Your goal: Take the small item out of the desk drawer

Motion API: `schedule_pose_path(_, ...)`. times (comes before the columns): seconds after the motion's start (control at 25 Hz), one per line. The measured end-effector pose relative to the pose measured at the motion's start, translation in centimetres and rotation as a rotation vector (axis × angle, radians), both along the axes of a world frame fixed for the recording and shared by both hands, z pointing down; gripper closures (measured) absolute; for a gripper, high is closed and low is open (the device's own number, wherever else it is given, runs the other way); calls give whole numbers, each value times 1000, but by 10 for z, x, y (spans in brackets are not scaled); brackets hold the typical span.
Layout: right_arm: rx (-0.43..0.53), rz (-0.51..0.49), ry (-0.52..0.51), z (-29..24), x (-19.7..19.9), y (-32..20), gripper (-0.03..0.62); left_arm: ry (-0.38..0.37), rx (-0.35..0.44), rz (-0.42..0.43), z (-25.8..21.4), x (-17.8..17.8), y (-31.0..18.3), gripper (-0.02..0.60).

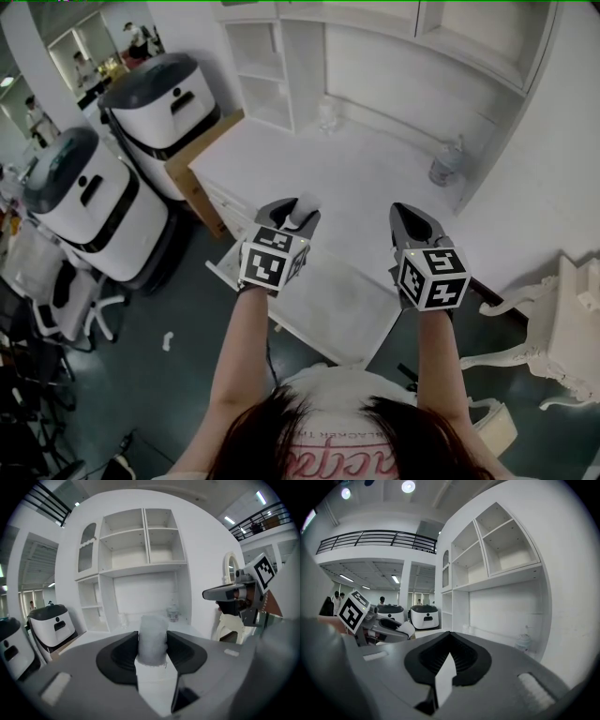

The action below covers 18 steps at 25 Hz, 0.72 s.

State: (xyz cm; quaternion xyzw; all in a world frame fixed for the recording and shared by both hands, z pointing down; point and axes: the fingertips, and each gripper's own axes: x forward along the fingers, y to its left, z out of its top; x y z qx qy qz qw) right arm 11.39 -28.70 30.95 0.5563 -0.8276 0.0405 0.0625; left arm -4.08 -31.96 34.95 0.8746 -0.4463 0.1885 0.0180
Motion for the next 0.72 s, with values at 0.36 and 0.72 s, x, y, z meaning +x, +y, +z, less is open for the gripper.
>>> schedule_pose_path(0.36, 62, 12, -12, -23, -1, 2, 592, 107, 120, -78, -43, -16, 3, 382)
schedule_pose_path(0.72, 138, 15, -10, -52, -1, 7, 592, 210, 234, -156, -77, -37, 6, 383)
